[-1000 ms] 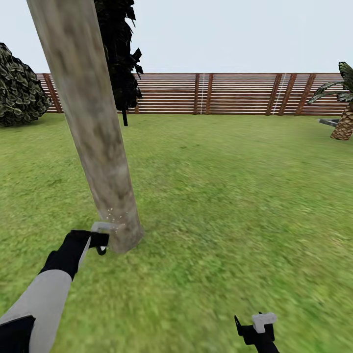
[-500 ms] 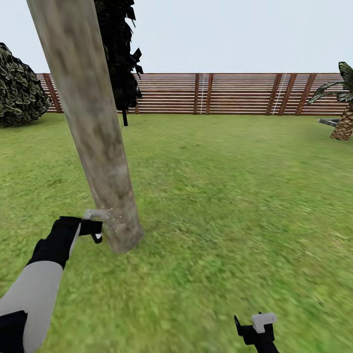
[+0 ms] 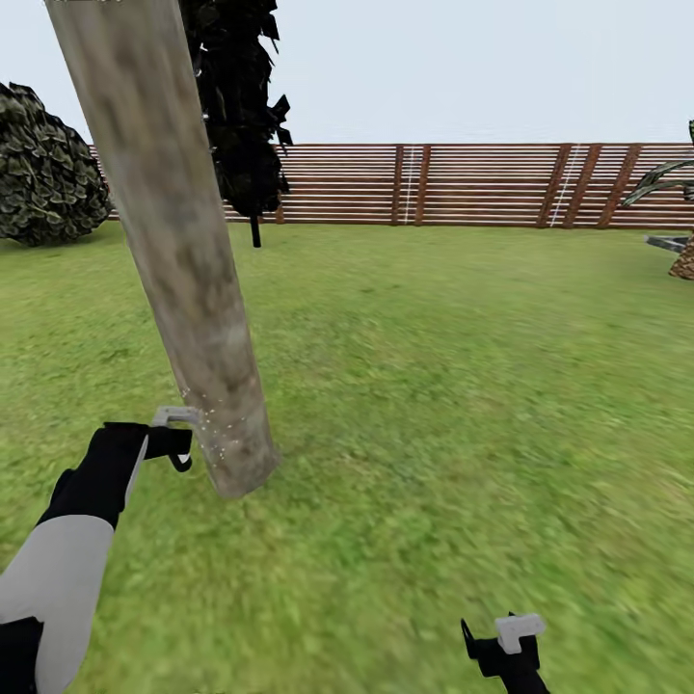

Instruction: In the garden, pick up the pesticide atomizer on the floor and spray pesticide onto both trees until each tree trunk is fully covered.

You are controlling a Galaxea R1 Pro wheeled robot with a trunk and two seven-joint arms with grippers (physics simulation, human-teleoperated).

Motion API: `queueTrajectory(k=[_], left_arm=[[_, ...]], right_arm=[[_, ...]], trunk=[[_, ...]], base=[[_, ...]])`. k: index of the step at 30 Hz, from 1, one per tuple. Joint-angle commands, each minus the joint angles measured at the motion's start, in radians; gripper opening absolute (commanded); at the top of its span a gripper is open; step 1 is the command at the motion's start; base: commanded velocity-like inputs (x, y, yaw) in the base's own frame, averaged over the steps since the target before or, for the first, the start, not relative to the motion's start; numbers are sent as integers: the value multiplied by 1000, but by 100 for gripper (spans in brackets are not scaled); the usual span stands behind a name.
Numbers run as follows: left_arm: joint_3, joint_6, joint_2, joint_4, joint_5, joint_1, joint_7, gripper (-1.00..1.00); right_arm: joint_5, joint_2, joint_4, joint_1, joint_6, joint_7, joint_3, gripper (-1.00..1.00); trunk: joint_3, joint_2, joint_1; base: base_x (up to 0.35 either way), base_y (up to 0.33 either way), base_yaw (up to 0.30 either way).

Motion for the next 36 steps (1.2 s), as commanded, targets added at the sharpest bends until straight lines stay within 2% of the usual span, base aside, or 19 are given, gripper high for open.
queueTrajectory(k=[1,18,30,36], left_arm=[[0,0,-1,0,0,0,1,-100],[0,-2,-3,1,-4,0,5,-100],[3,-2,-1,1,-6,1,9,-100],[7,-2,0,4,-6,1,10,-100]], right_arm=[[0,0,0,0,0,0,0,100],[0,-2,0,0,-1,1,0,100],[0,-2,0,0,-1,1,0,100],[0,-2,0,0,-1,2,0,100]], trunk=[[0,0,0],[0,0,0],[0,0,0],[0,0,0]], base=[[14,-273,109],[1,-276,10],[32,-274,258],[236,-191,44]])
